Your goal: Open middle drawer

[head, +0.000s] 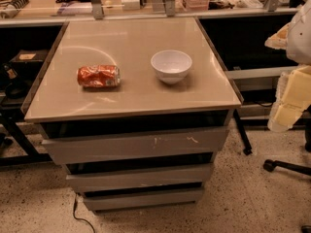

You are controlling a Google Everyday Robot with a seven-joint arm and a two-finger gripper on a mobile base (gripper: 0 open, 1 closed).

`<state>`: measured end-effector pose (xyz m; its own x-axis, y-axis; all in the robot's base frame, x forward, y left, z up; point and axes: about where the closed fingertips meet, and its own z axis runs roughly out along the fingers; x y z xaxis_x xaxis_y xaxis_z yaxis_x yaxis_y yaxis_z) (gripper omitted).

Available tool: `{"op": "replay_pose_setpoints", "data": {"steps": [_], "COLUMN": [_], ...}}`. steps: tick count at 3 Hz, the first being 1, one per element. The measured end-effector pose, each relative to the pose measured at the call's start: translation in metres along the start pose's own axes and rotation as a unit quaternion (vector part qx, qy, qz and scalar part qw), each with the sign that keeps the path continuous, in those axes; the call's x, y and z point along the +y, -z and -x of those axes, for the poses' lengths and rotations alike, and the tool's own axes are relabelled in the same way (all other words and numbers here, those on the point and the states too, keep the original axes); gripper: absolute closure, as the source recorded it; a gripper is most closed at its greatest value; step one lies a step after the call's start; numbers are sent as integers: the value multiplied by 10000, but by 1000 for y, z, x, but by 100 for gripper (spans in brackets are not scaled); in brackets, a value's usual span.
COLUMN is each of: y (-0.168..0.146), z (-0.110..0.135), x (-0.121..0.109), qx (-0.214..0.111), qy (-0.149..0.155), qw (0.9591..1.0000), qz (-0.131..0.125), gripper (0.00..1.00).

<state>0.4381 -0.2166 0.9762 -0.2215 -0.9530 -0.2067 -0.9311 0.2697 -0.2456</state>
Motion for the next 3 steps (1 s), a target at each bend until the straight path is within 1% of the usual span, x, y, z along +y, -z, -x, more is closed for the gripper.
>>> {"op": "replay_pose_setpoints", "data": {"steps": [1,2,3], "y": [0,-11,-36], "z": [0,-4,-1], "x": [0,8,40], "qx": [0,-10,-113], "qy": [0,-77,-95], "qw": [10000,9999,9996], "qz": [0,82,230], "gripper": [0,0,0]}}
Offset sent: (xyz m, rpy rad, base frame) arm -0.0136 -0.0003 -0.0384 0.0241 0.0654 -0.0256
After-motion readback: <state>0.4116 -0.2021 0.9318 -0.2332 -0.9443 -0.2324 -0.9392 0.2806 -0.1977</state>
